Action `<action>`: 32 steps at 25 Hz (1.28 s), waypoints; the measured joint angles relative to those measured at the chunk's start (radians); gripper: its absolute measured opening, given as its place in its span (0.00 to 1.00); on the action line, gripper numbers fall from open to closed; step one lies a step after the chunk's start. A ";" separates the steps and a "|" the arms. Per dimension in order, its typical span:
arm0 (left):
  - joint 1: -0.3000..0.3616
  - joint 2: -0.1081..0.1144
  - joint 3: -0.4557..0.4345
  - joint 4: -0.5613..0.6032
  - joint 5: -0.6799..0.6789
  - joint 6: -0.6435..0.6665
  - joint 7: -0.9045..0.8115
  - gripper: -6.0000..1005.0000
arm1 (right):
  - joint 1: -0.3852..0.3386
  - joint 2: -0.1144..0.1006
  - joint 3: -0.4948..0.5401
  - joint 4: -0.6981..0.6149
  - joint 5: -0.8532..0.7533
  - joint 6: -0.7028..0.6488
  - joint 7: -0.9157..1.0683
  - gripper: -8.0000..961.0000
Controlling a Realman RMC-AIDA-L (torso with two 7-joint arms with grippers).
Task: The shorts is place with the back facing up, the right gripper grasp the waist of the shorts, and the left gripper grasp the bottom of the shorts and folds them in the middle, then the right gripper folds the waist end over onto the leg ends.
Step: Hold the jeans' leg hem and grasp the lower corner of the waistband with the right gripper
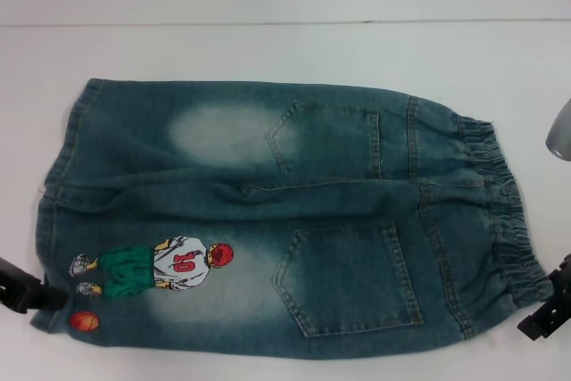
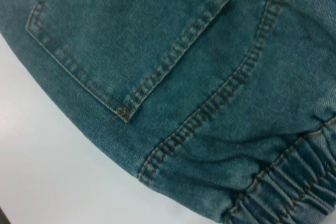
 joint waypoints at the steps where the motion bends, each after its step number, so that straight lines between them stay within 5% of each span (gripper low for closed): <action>1: 0.000 0.000 0.000 0.000 0.000 0.000 0.000 0.10 | -0.001 0.000 0.002 0.000 0.002 0.001 -0.002 0.88; 32: -0.004 -0.001 0.005 -0.014 0.003 -0.011 0.000 0.12 | 0.011 0.003 -0.013 0.010 0.006 0.004 0.018 0.87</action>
